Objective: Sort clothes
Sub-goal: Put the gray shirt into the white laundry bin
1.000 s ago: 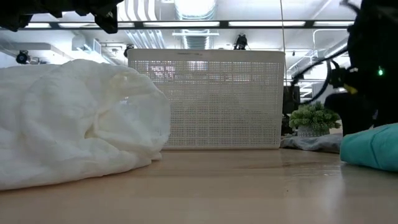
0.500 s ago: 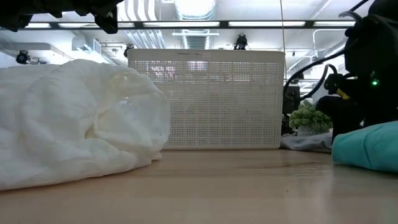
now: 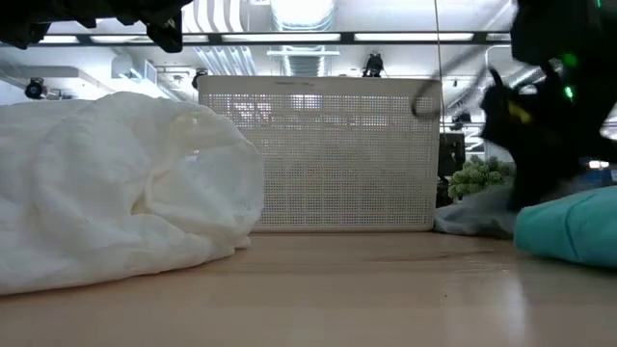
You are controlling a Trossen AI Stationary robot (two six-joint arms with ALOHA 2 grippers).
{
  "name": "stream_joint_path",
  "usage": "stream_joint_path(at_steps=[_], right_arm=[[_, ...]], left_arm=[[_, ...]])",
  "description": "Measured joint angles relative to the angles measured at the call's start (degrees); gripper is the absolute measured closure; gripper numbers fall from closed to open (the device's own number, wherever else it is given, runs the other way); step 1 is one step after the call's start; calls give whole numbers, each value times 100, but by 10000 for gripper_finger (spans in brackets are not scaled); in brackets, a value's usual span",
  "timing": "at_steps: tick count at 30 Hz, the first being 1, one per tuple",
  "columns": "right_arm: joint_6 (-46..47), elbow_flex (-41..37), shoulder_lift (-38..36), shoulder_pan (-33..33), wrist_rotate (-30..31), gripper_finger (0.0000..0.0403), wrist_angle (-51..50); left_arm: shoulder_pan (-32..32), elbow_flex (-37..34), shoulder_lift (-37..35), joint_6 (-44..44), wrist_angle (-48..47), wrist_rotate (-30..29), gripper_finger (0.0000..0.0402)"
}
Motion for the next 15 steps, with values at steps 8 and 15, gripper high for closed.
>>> stream_joint_path(at_steps=[8,15], right_arm=[[-970,1394,-5,318,748,391,-653],[-1946,2653,-16,640,1464,391,-1043]], left_arm=[[0,0,0,0,-11,0,402],[0,0,0,0,-9,0,402]])
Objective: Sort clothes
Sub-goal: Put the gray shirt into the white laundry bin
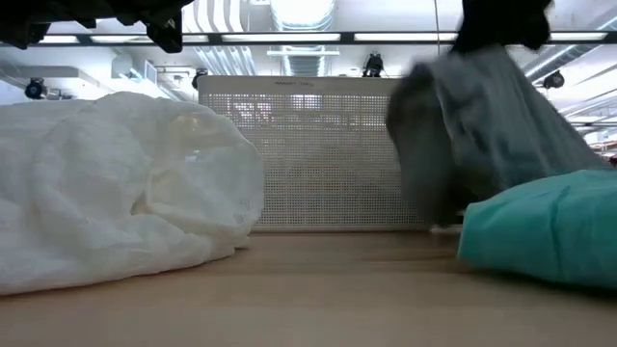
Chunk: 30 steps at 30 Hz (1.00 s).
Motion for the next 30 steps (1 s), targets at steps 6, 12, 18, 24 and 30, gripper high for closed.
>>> stream_joint_path(at_steps=[6,12,18,24,30], right_arm=[[-1178,1016,0,114,319,392,-7],[-2258,1894,-2,105,485,392,9],[-3281,2678,-11,2,739,392,184],[-4419,3338,14,-469,567,392,712],[-5134,3799,171,-1407,-373,392,1166]], left_arm=[[-2,0,0,0,2,0,402],[-1,0,0,0,2,0,402],[-1,0,0,0,2,0,402],[0,0,0,39,4,0,402],[0,0,2,42,4,0,402]])
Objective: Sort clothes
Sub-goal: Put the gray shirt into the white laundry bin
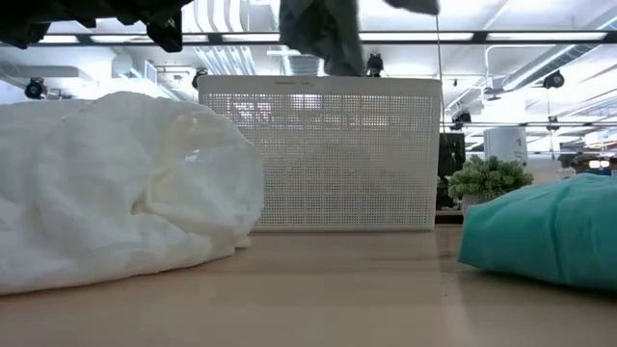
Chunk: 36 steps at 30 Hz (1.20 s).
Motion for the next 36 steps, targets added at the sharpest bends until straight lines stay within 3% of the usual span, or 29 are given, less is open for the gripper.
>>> stream_joint_path(at_steps=[8,16,21,27,30,36], right_arm=[[-183,442,688,-1277,-1098,392,98],[-83,880,1889,-2443,-2163,392,106],[67,898,2658,-2796,-2801,392,90],[101,898,3329,-2877,-2952,391,109],[290,898,3490,-2872,-2961,366,121],[318,898,3516,-2870,-2968,262,147]], left_arm=[[0,0,0,4,-7,-1,402],[0,0,0,2,-11,-2,402],[0,0,0,2,-45,-2,402],[0,0,0,2,-65,-2,402],[-1,0,0,-2,-63,-2,402],[-2,0,0,-18,-63,-2,402]])
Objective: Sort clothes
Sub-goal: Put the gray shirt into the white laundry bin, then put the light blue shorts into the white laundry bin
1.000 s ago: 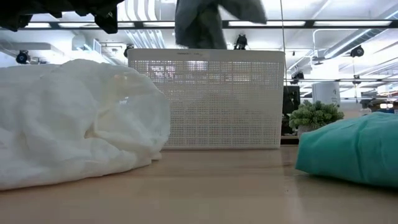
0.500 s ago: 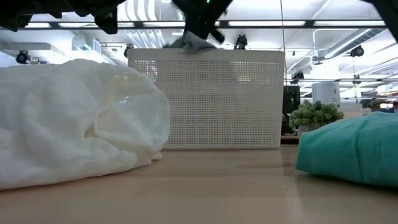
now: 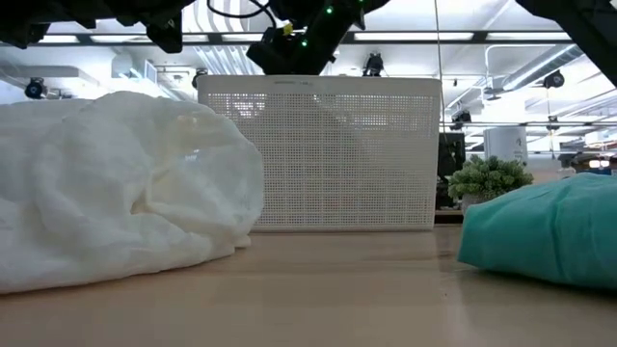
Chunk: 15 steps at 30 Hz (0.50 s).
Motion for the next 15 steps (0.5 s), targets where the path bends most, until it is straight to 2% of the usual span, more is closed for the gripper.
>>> stream_joint_path(at_steps=[5,9,12,15], right_arm=[[-17,101,-154,0,26,172,-35],[-190,542,-292,12,26,119,-419],[-354,1018,-329,57,35,105,-1051],[-638,1633,-350,170,40,125,-1978]], left_arm=[[1,0,0,-19,4,0,402],[0,0,0,-21,4,0,402],[2,-1,0,-24,-5,0,402],[1,-2,0,-24,-16,1,402]])
